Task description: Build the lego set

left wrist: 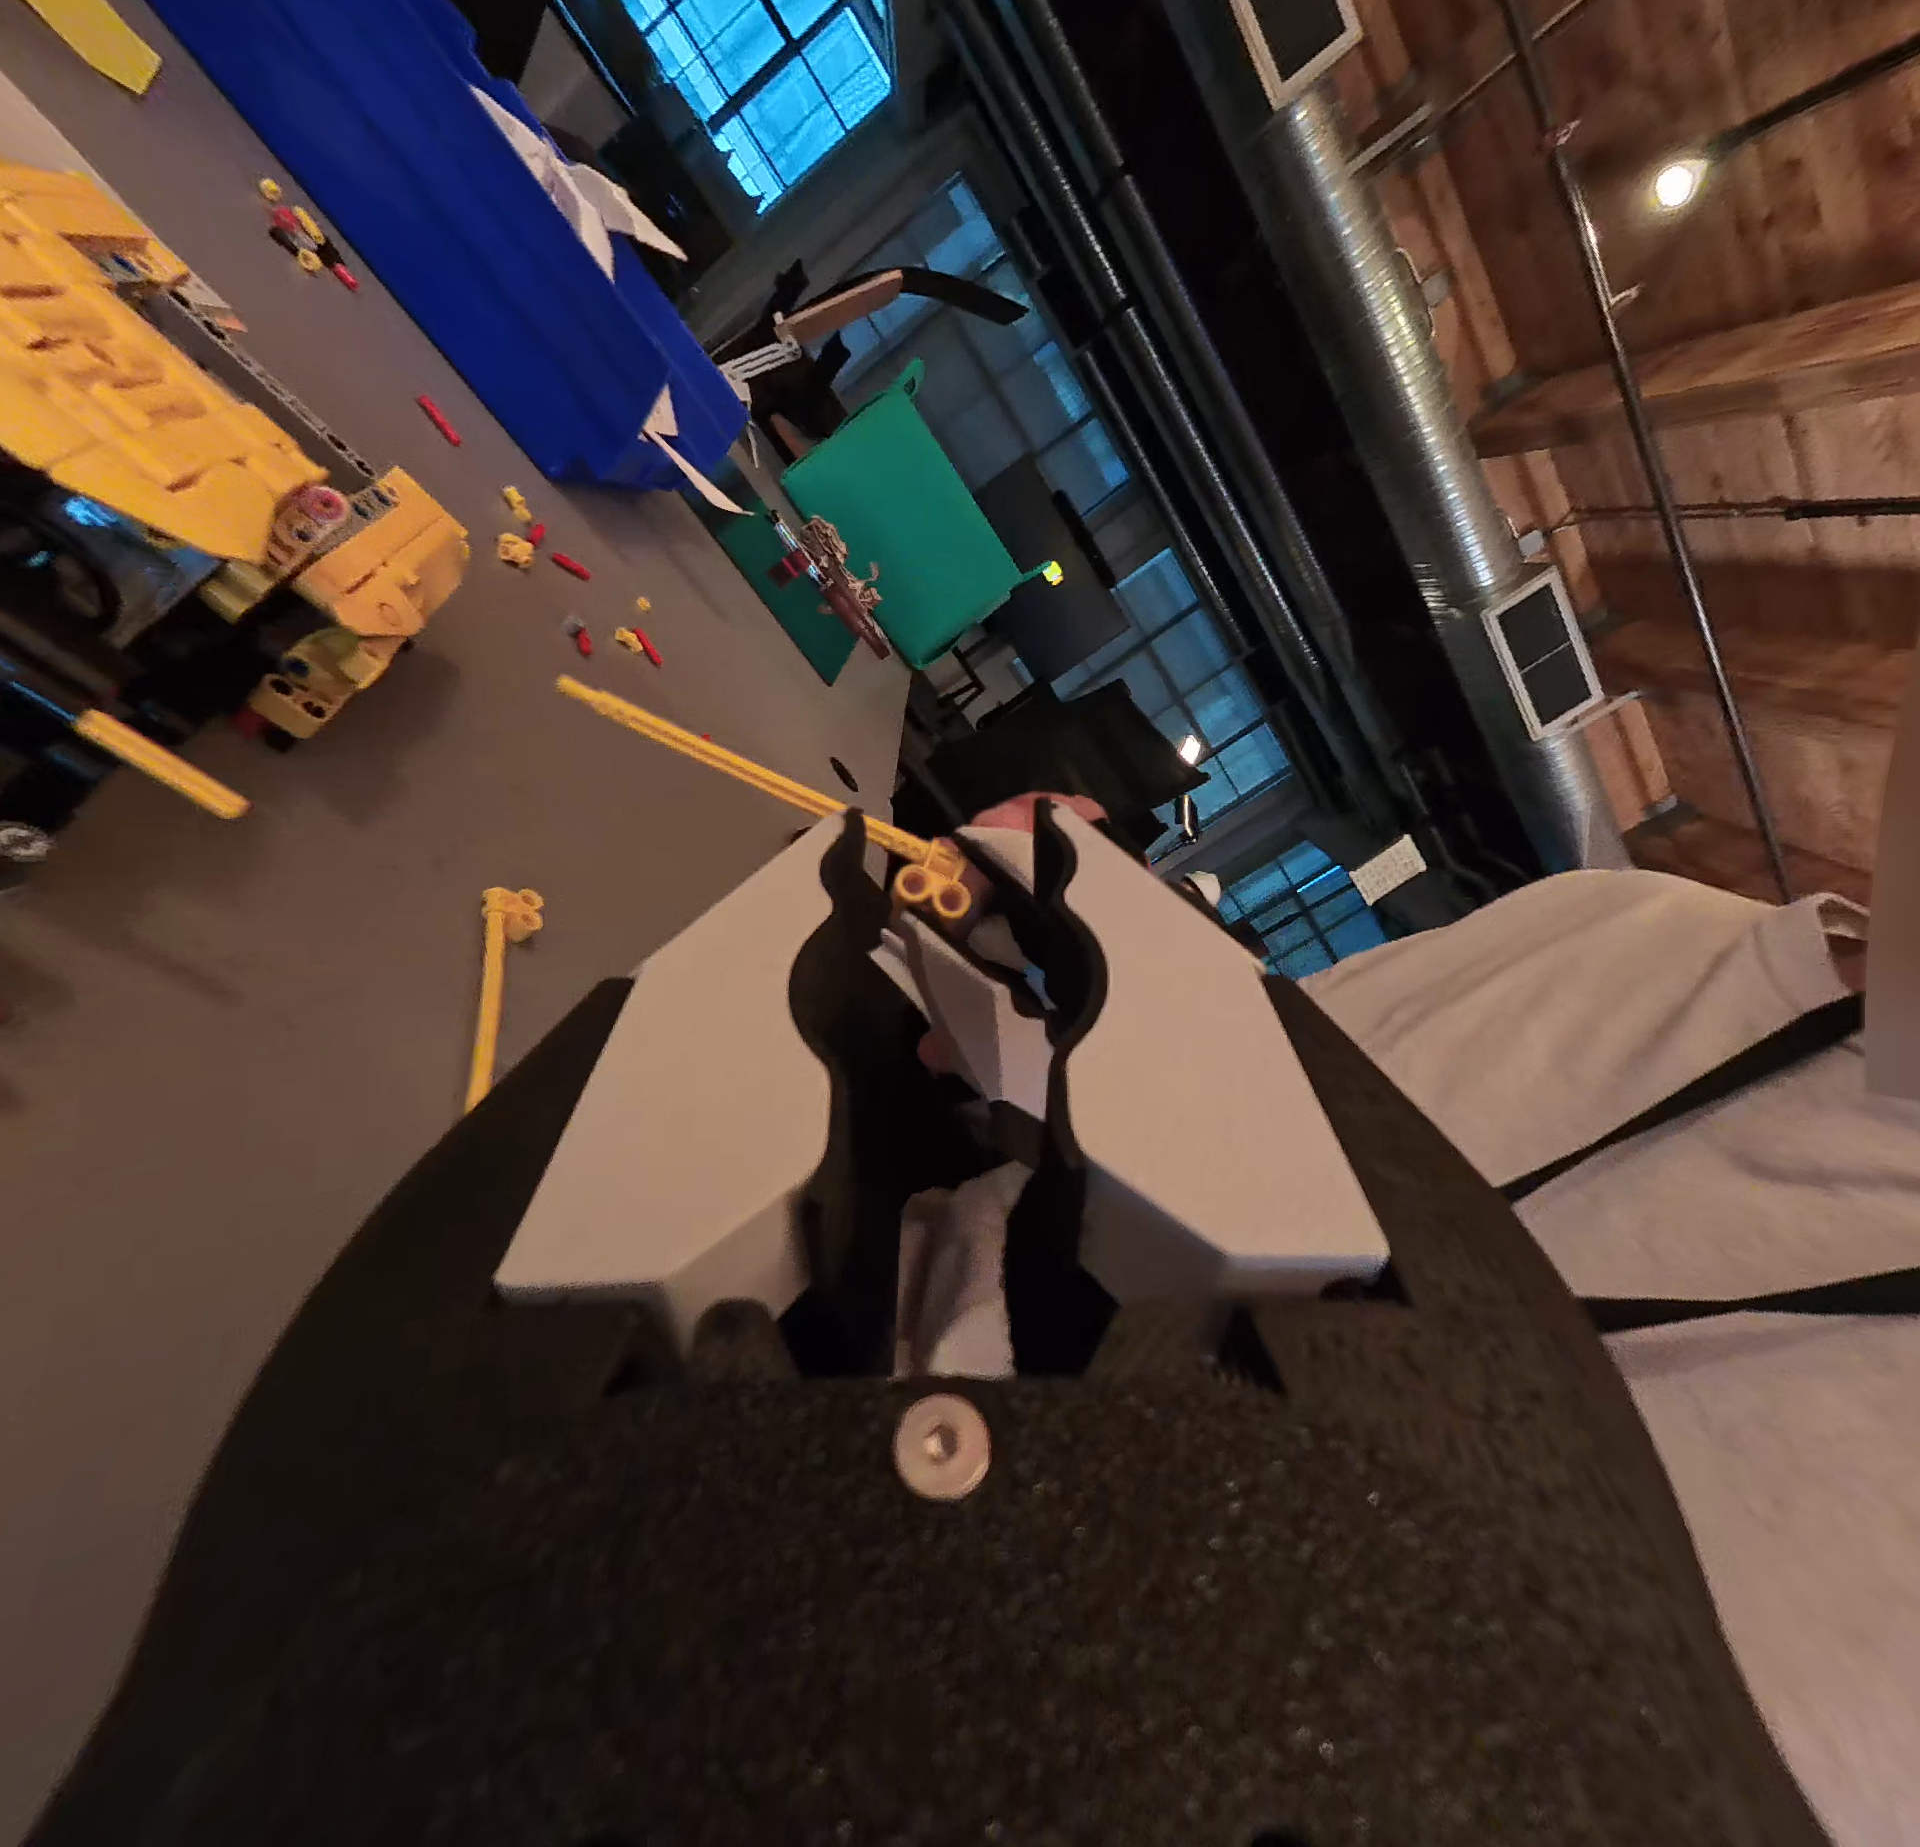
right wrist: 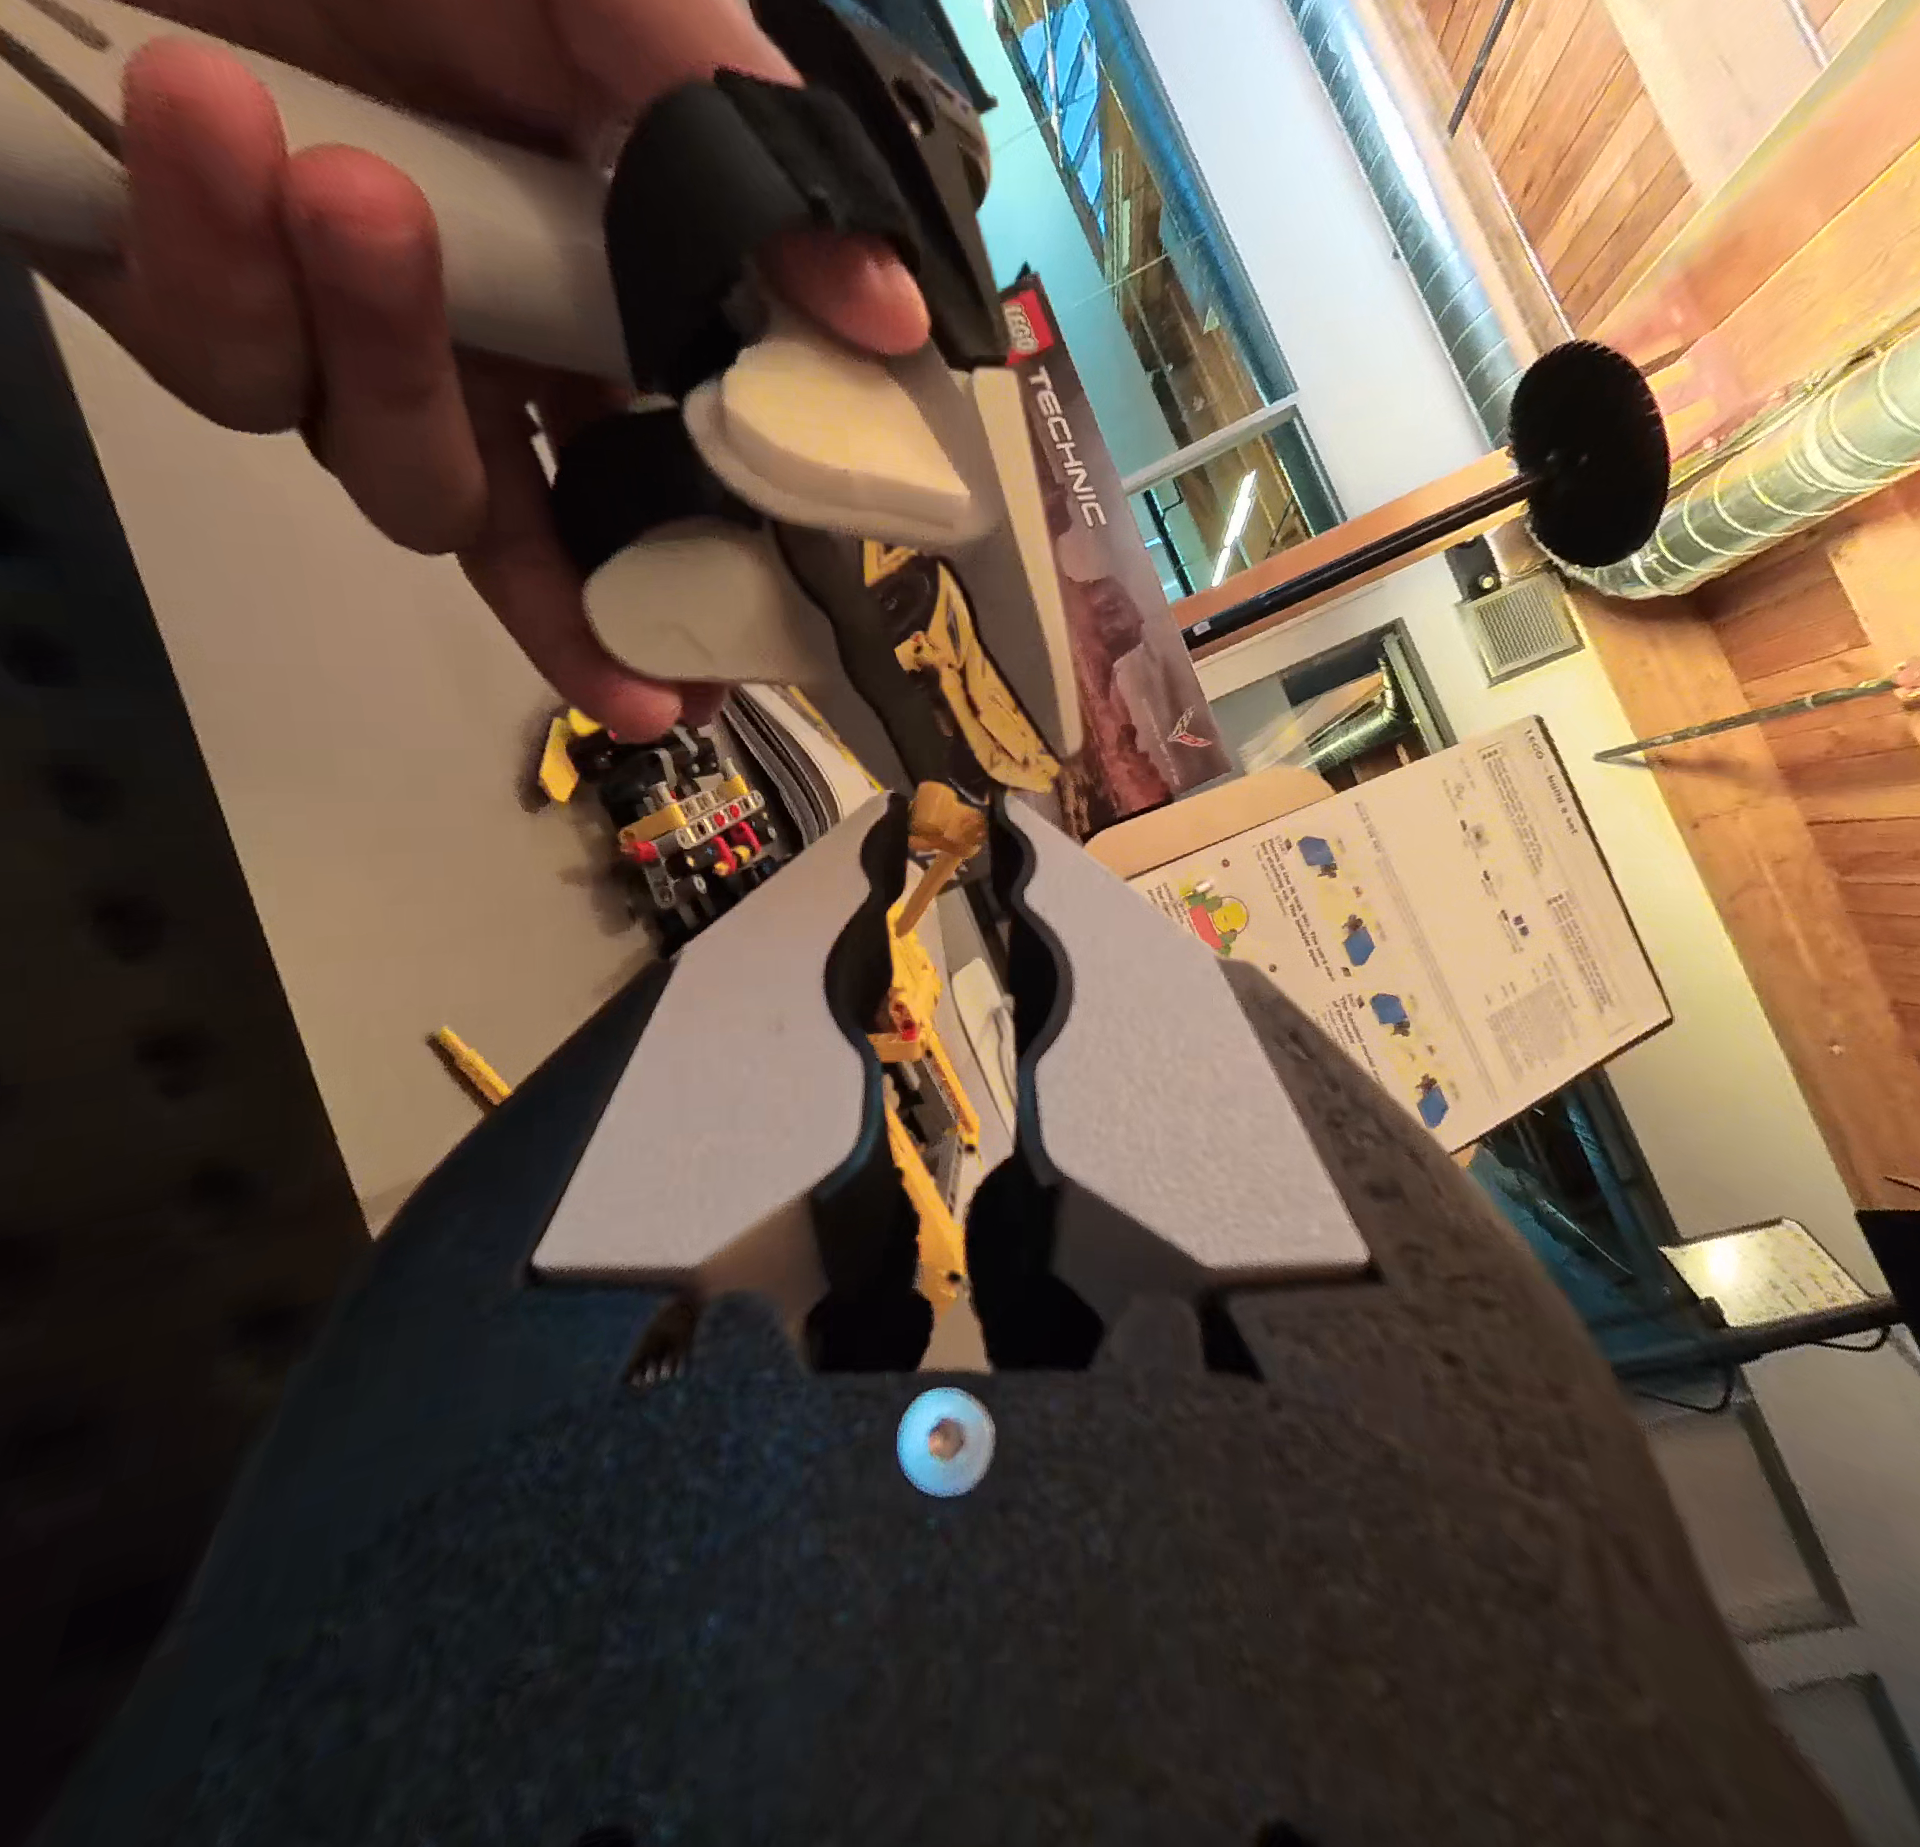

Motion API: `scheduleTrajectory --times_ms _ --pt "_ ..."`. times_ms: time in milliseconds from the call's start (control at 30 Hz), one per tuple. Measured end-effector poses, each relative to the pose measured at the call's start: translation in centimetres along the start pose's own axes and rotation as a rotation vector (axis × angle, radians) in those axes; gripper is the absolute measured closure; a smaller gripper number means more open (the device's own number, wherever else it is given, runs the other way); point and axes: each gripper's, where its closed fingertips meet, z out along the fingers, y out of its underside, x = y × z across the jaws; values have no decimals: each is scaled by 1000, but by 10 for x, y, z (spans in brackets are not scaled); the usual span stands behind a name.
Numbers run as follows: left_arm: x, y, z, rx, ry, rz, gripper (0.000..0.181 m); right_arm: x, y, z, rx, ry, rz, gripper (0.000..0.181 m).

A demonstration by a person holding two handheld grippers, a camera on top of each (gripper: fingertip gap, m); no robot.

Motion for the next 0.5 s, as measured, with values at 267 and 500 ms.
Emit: scheduleTrajectory --times_ms 267,500 --pt "3 22 4 -132 110 36 154 -4 -2 -1 94 -116 185 167" --pt "5 20 -8 -117 199 -3 166 -3 -19 -11 199 -391 613 146"
